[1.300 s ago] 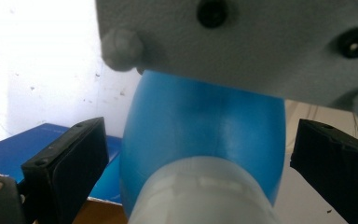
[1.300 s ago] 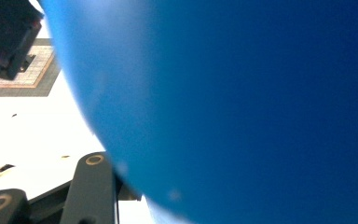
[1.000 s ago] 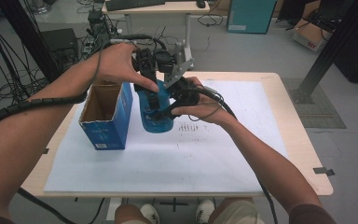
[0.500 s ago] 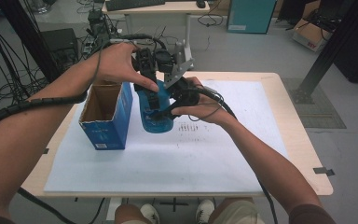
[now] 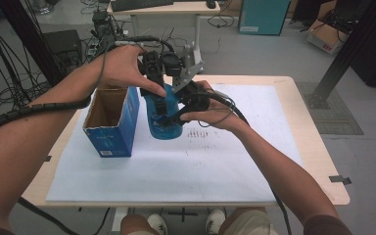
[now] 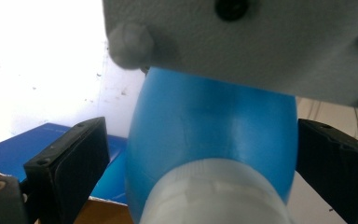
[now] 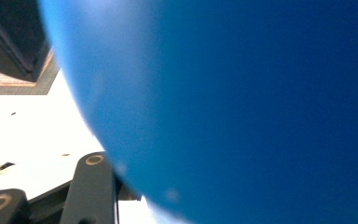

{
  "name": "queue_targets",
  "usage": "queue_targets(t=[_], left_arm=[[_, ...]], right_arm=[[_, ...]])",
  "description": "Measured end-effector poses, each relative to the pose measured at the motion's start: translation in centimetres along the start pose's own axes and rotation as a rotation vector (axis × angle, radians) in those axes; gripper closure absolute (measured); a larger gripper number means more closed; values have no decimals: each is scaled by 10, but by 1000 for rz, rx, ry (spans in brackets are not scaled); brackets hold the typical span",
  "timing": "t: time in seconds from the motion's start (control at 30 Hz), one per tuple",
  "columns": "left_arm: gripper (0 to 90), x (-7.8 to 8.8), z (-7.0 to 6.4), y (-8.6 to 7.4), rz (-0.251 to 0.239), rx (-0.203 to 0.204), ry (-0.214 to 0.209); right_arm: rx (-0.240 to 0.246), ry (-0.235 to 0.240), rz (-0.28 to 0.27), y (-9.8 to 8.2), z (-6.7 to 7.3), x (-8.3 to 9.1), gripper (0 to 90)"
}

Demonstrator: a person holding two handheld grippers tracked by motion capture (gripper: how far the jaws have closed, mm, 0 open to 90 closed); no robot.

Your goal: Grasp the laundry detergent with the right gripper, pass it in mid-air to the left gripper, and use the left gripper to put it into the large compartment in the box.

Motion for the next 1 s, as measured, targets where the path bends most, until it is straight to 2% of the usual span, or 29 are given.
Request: queue_targets(t=[0.13,0.23,0.27,0.33,1.0], left_arm=[[52,1,0,0,6,-11,4],[55,0,-1,1,-2,-5,6],[60,-2,0,1,-17,6,20],[69,-1,0,1,-14,9,18],[248,-1,2,2,-9,3,37]], right_arm=[[1,-2,-1,0,0,0,437],[0,-1,0,0,0,0,437],[0,-1,-1,0,0,0,437],[1,-1,1,0,0,0,437],[-3,0,8,0,1,2,436]])
Point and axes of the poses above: each handheld gripper's, and its own axes: x roughly backward along the jaws, y roughly out of its top, z roughly to its left, the point moved 6 cm from there along -x, roughly forward along the jaws, and after that the axes turned 15 degrees about -y, right-handed, at the moved point
